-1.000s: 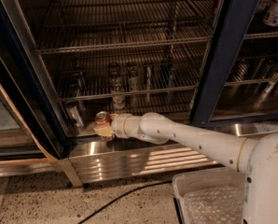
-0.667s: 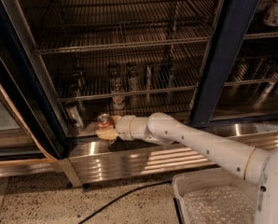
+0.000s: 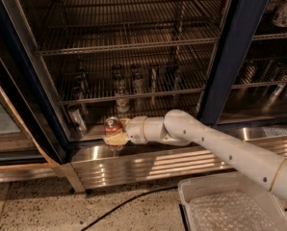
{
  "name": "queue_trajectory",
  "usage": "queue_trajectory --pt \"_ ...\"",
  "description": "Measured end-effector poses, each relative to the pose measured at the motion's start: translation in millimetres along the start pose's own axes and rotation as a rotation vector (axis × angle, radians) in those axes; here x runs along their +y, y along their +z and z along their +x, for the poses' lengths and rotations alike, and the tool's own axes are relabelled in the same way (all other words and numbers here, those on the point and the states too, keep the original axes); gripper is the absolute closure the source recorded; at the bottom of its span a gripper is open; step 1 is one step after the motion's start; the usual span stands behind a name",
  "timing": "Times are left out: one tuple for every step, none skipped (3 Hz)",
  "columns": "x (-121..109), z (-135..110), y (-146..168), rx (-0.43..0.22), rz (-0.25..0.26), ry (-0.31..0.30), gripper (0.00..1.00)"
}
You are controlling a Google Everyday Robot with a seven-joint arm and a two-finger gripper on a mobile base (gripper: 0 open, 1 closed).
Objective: Pick coke can from bottom shelf of fridge
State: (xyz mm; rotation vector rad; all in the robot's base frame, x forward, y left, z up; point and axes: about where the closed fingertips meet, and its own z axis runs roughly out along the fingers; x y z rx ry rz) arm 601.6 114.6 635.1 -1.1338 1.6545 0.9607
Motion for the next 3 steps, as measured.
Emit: queue_trajectory --pt "21.0 -16.5 -21.0 -0.027 0.077 0.094 1.0" --pt "12.6 -15.4 -17.8 -0.033 0.103 0.086 1.0" --pt "14.0 -15.2 -17.4 -0.032 0.098 0.086 1.0"
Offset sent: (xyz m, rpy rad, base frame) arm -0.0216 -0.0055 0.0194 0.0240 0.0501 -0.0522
